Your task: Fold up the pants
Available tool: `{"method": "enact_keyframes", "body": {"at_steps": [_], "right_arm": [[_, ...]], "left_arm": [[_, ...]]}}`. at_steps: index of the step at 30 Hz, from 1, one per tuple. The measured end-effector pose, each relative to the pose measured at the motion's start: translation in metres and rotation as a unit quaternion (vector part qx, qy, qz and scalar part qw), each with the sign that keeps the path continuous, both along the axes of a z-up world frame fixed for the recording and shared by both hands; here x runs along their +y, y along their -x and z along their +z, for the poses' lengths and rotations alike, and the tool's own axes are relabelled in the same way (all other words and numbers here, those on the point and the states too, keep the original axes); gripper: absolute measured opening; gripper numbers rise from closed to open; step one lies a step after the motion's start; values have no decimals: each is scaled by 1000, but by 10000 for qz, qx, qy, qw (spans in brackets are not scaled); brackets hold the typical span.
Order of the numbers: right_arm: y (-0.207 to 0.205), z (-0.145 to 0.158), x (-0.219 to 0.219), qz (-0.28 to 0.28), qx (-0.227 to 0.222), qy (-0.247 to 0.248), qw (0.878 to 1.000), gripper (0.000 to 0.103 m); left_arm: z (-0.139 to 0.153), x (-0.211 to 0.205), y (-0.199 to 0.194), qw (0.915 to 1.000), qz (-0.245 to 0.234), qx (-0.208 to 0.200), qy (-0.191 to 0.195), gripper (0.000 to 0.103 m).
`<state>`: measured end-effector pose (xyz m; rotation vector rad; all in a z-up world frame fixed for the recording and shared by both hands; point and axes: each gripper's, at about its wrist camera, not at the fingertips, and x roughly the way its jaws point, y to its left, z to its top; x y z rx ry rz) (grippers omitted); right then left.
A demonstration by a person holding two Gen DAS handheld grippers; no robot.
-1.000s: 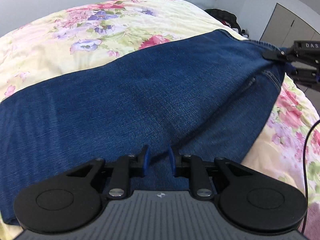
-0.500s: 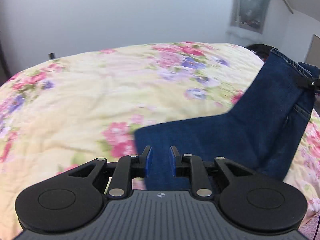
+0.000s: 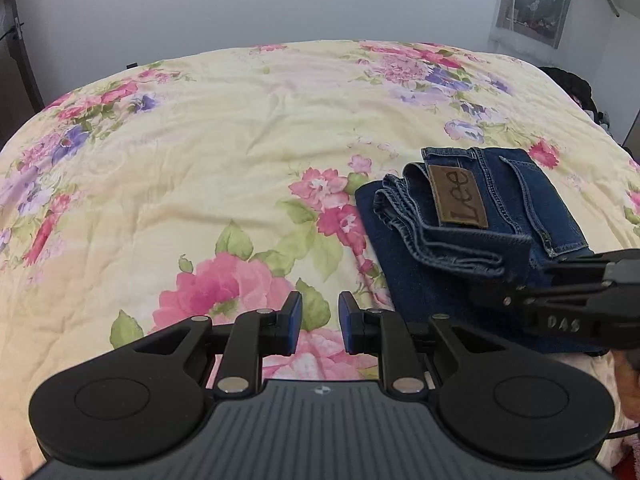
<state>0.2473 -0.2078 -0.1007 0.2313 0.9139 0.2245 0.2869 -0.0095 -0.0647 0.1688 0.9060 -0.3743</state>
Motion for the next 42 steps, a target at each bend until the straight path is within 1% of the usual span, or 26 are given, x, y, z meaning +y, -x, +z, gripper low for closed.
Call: {"method": "enact_keyframes", "body": {"at_steps": [3, 5, 8, 9, 10, 14, 15, 17, 19, 21, 22, 24, 25, 27, 30, 31, 32, 33, 34, 35, 36, 37, 39, 40, 41, 42], "right_arm": [[-1, -18, 9, 100, 89, 97, 9999, 15], [-3, -23, 4, 125, 276, 2, 9995, 17], [-10, -25, -2, 204, 497, -277, 9982, 32], [-11, -25, -3, 252, 595, -456, 9969, 39], [-12, -23, -5, 290, 676, -593, 9955, 43], [-11, -6, -11, 522, 872, -793, 9917, 44], [-11, 2, -17, 523, 814, -819, 9919, 44], [-13, 19, -31, 436, 561, -670, 9952, 44], [-20, 31, -47, 284, 320, -409, 9982, 44], [-29, 34, -66, 52, 194, -36, 9998, 42], [-33, 32, -76, -75, 155, 142, 9998, 35], [-41, 25, -96, -276, 143, 333, 9990, 26], [-43, 20, -104, -340, 170, 343, 9987, 20], [-46, 9, -121, -440, 211, 242, 9985, 17], [-46, -8, -130, -381, 268, 104, 9989, 14], [-45, -13, -131, -335, 233, 90, 9991, 14], [-44, -15, -131, -305, 199, 104, 9993, 14], [-45, -19, -131, -275, 167, 119, 9994, 15], [-44, -20, -131, -259, 142, 119, 9995, 15], [-44, -22, -131, -249, 119, 105, 9996, 15], [-44, -23, -132, -240, 101, 69, 9996, 15], [-43, -24, -133, -245, 88, 31, 9997, 15], [-43, -27, -136, -283, 76, -73, 9995, 15], [-42, -29, -137, -299, 74, -111, 9995, 15], [-44, -31, -137, -323, 73, -141, 9994, 15], [-43, -31, -138, -345, 70, -167, 9992, 15]], "left_arm": [[-3, 0, -4, 9995, -62, 99, 297, 24], [-4, 0, -11, 9979, -46, 257, 591, 28], [0, -2, -18, 9939, 43, 412, 1026, 34], [1, -4, -22, 9925, 73, 447, 1135, 35], [3, -5, -24, 9910, 98, 486, 1241, 37], [5, -13, -40, 9853, 219, 632, 1574, 38], [5, -15, -45, 9838, 265, 663, 1647, 38], [2, -19, -58, 9790, 393, 766, 1846, 38], [-7, -20, -76, 9700, 576, 970, 2155, 38], [-22, -21, -94, 9583, 782, 1226, 2459, 38], [-29, -22, -101, 9534, 876, 1323, 2566, 38], [-47, -24, -117, 9441, 1087, 1483, 2735, 38], [-55, -25, -124, 9405, 1140, 1533, 2809, 38], [-71, -28, -137, 9330, 1207, 1681, 2943, 38], [-90, -31, -151, 9168, 1258, 1951, 3249, 38], [-92, -32, -154, 9153, 1277, 1938, 3293, 38], [-92, -32, -157, 9141, 1237, 1900, 3362, 34], [-88, -32, -158, 9140, 1188, 1810, 3431, 31], [-81, -32, -157, 9145, 1063, 1662, 3532, 28], [-73, -34, -158, 9114, 822, 1570, 3715, 19], [-66, -37, -160, 9053, 593, 1590, 3894, 18], [-60, -41, -160, 9066, 505, 1574, 3882, 18], [-49, -52, -160, 9274, 463, 1365, 3451, 18], [-48, -56, -160, 9363, 467, 1354, 3208, 18], [-48, -59, -159, 9423, 460, 1385, 3011, 18], [-50, -59, -157, 9438, 415, 1430, 2950, 18]]}}
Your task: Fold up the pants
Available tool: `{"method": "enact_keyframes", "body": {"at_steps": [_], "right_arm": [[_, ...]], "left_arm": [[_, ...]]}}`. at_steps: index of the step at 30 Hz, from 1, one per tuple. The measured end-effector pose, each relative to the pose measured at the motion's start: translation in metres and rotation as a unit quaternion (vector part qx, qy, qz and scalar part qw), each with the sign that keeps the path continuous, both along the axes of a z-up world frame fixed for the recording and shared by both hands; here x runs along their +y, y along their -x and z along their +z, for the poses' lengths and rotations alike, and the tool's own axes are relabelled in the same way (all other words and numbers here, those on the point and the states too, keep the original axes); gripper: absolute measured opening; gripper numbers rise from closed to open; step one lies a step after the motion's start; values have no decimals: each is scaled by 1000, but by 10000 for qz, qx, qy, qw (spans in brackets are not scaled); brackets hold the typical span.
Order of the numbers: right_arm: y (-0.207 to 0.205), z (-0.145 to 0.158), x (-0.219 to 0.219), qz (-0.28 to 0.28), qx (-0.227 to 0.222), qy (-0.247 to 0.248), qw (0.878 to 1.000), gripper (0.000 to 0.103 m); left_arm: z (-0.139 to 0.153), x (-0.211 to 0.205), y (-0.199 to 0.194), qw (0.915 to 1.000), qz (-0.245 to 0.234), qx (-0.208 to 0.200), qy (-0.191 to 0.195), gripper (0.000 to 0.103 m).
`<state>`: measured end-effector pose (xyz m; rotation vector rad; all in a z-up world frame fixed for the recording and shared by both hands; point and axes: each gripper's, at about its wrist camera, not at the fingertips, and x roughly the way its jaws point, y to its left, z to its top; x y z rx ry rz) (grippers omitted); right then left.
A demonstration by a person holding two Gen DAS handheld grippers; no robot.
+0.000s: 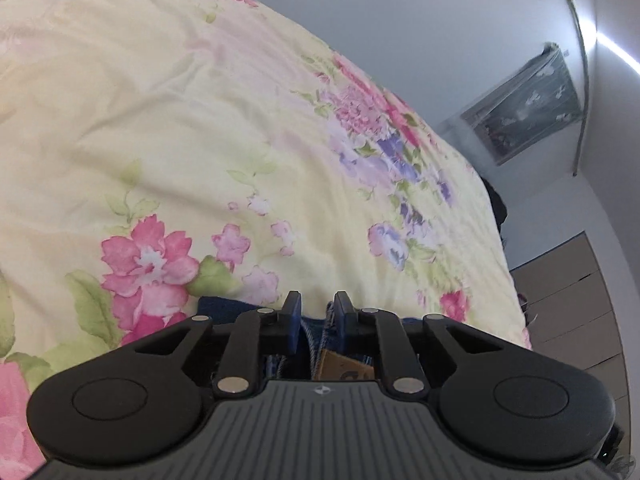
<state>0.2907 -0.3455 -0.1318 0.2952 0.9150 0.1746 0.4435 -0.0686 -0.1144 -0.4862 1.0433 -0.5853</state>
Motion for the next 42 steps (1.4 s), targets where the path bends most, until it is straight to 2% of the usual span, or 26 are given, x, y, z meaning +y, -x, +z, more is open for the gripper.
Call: {"method": "enact_keyframes", "body": {"at_steps": [3, 5, 7, 9, 11, 14, 15, 17, 19, 21, 24, 25, 27, 28, 29, 31, 34, 36, 39, 42], "right_arm": [[1, 0, 0, 16, -15, -5, 10000, 15], [1, 0, -1, 10, -11, -36, 10000, 15], [2, 0, -2, -12, -20, -85, 10000, 16], [3, 0, -2, -26, -32, -119, 9999, 17], [4, -1, -2, -13, -48, -139, 9999, 18], [6, -2, -3, 44, -69, -151, 9999, 18], [6, -2, -5, 48, -67, -188, 9998, 18], [6, -3, -8, 35, -57, -275, 9996, 18], [7, -5, -11, 26, -65, -384, 9992, 18], [7, -7, -13, 27, -83, -447, 9990, 18], [7, -10, -15, -51, -75, -540, 9985, 18], [7, -10, -15, -74, -67, -555, 9984, 18], [7, -10, -15, -97, -41, -528, 9985, 18], [6, -9, -14, -106, -25, -501, 9987, 18], [7, -7, -14, -120, -15, -483, 9988, 18], [10, -1, -14, -121, -9, -441, 9990, 18], [22, 13, -20, -130, -167, -368, 9991, 21], [31, 23, -26, -161, -296, -266, 9991, 21], [39, 32, -36, -218, -343, -111, 9991, 21], [35, 33, -40, -259, -285, 146, 9992, 20]], "left_arm": [[-5, 2, 11, 9997, -184, 99, 118, 23], [-7, 6, 17, 9996, -126, 113, 231, 37], [-11, 6, 17, 9996, -4, 194, 187, 42], [-16, 3, 15, 9995, 12, 257, 158, 42], [-18, 0, 13, 9993, 65, 255, 264, 47], [-18, -6, 9, 9988, 80, 200, 444, 47], [-19, -10, 8, 9987, 73, 266, 420, 47], [-16, -19, 10, 9999, 6, 86, 92, 47], [-17, -26, 12, 9995, -109, 93, -274, 47], [-20, -28, 12, 9994, -137, 82, -307, 47], [-26, -31, 8, 9996, -30, 251, -116, 46], [-27, -34, 7, 9995, -7, 302, -53, 45], [-21, -40, 11, 9995, 89, 207, -201, 40], [-14, -43, 16, 9993, 104, 6, -352, 23], [-4, -45, 22, 9982, 81, -255, -539, 16], [16, -49, 36, 9951, -42, -660, -731, 11], [46, -51, 58, 9866, -217, -1167, -1122, 9], [50, -48, 62, 9830, -207, -1205, -1373, 9], [29, -38, 55, 9818, -90, -959, -1639, 8], [6, -34, 50, 9797, -27, -891, -1794, 9]]}}
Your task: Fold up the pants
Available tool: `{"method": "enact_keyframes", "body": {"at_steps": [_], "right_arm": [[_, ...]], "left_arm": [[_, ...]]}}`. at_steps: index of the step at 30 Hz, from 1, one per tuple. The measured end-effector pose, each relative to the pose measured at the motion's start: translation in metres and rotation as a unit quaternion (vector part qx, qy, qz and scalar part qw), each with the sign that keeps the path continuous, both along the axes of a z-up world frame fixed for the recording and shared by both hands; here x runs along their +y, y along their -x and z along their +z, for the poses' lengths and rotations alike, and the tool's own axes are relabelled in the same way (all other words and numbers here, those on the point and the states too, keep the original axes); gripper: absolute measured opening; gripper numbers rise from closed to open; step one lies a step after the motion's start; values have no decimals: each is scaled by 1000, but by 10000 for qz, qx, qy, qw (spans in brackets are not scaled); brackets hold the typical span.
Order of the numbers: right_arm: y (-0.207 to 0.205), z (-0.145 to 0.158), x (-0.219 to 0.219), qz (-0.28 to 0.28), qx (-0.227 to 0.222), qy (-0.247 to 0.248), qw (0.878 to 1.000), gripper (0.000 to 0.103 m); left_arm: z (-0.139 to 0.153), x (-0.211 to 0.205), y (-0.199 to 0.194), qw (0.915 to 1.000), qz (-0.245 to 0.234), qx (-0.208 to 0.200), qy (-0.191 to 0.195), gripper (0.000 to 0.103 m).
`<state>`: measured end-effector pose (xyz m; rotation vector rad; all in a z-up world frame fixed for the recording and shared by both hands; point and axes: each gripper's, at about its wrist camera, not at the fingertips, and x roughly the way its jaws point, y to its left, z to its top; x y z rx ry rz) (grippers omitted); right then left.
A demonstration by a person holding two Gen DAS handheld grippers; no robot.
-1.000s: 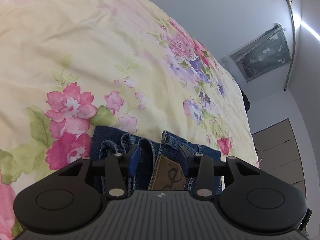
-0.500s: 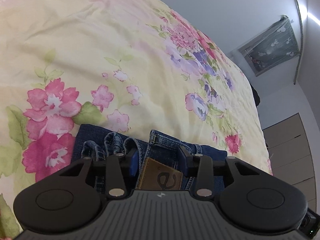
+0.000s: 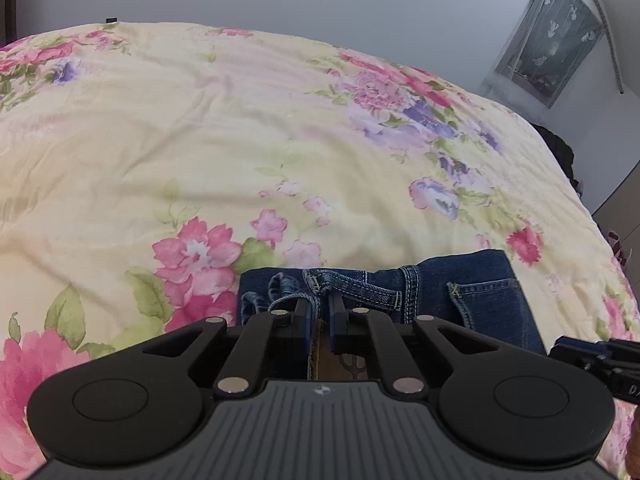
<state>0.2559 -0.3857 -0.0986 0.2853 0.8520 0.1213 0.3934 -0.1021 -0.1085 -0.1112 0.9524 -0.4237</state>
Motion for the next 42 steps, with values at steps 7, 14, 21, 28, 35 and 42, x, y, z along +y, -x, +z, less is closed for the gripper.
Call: {"method": "enact_keyframes", "body": {"at_steps": [7, 14, 21, 28, 35, 42], "right_arm": [[-54, -4, -1, 62, -181, 317, 9993, 7], [-115, -57, 0, -120, 462, 296, 9984, 4], [-120, -67, 8, -216, 553, 530, 9968, 0], [-82, -29, 13, -432, 386, 742, 9956, 18], [-5, 4, 19, 27, 147, 840, 9964, 19], [54, 10, 24, 283, 163, 1200, 9922, 18]], "left_arm": [[-28, 2, -11, 9999, -8, 135, -15, 10], [-41, 5, -17, 9998, -173, 113, 66, 10], [-35, 2, -21, 9996, -140, 240, -45, 15], [16, -3, 7, 9971, -353, 59, -674, 26], [30, -21, 76, 9783, -1467, -286, -1435, 26], [0, -37, 101, 9511, -2099, -152, -2260, 26]]}}
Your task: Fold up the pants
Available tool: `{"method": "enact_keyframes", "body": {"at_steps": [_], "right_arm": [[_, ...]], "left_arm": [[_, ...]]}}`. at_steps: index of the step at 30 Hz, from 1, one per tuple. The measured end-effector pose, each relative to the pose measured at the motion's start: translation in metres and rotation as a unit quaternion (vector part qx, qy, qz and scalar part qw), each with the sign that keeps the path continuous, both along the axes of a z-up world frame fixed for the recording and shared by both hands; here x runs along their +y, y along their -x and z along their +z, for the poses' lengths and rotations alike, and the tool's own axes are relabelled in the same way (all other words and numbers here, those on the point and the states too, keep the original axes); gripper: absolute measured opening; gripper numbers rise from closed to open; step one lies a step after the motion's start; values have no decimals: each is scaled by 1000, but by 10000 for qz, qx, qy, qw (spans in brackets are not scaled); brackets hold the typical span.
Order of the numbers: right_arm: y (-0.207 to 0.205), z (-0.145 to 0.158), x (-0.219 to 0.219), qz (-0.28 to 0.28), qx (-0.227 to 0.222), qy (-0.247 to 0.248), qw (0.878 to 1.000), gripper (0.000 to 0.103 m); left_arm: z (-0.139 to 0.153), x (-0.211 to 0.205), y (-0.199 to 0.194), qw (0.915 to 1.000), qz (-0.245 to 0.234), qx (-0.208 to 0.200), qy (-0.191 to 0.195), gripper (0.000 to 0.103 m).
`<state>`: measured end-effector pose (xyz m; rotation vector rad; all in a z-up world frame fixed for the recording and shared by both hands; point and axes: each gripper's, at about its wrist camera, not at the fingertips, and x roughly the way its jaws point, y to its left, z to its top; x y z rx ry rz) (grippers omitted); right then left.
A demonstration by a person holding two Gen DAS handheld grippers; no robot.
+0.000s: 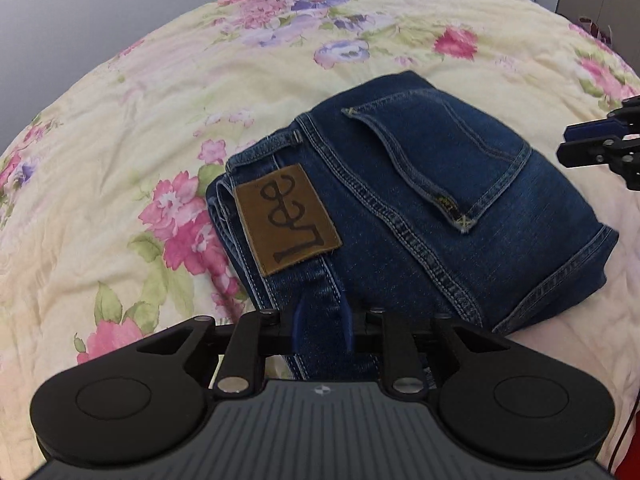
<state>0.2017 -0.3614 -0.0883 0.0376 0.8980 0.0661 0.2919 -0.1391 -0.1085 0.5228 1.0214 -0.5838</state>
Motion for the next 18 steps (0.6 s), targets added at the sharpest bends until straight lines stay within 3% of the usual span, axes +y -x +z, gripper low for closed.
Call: {"method": "enact_keyframes", "body": {"at_steps": [3, 12, 18], "right_arm": [[10, -14, -1, 49, 219, 88, 9997, 18], [2, -69, -10, -204, 797, -430, 9957, 17], [-2, -70, -7, -178, 901, -370, 9951, 17]], "left_arm": [[-6, 1, -6, 9997, 155, 177, -1, 25], [-28, 0, -19, 9984, 57, 563, -68, 25], [-22, -2, -22, 9981, 98, 599, -114, 26]]}}
